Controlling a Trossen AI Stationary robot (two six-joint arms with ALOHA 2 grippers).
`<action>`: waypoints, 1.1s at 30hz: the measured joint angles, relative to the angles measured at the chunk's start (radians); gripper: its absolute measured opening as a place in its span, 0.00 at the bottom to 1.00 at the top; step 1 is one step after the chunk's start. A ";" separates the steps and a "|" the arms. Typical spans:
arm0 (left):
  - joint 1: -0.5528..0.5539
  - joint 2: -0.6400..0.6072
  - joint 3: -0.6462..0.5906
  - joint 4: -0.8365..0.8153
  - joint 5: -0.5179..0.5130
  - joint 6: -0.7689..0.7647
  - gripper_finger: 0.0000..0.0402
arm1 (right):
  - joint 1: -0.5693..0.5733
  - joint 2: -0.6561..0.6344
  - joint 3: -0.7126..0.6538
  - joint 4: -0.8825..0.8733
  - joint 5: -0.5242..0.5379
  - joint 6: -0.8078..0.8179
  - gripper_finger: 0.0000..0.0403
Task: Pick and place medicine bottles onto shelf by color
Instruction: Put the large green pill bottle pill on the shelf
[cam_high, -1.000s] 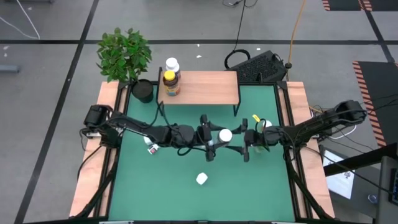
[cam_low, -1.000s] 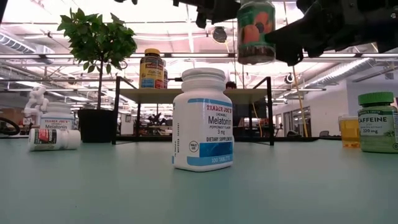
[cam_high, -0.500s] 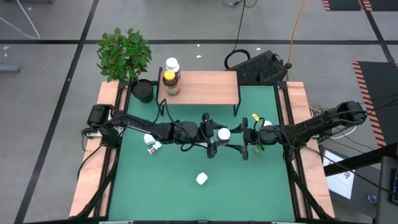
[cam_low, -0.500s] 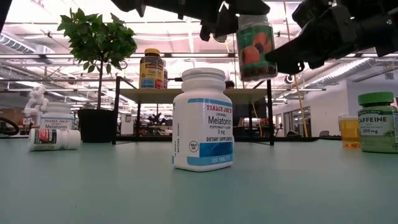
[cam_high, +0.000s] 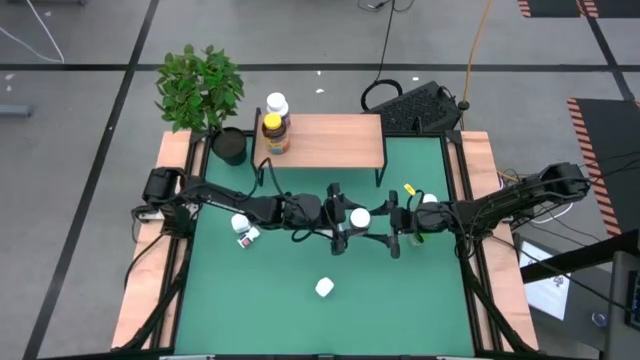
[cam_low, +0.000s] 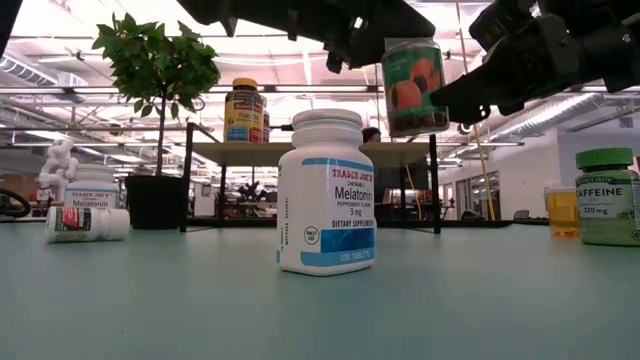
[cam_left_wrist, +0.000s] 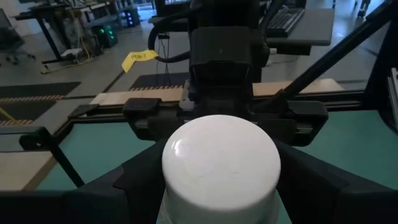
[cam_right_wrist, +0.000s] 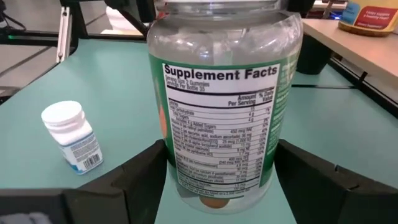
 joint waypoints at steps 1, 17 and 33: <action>0.003 0.000 0.000 0.000 0.000 0.000 0.64 | 0.000 0.000 0.000 0.000 0.000 0.000 0.66; -0.019 -0.117 -0.003 -0.255 -0.330 -0.018 0.59 | 0.000 -0.001 0.001 0.038 0.233 -0.012 0.84; -0.061 -0.449 -0.249 -0.314 -0.602 -0.116 0.58 | 0.006 -0.004 0.001 0.035 0.262 0.042 0.86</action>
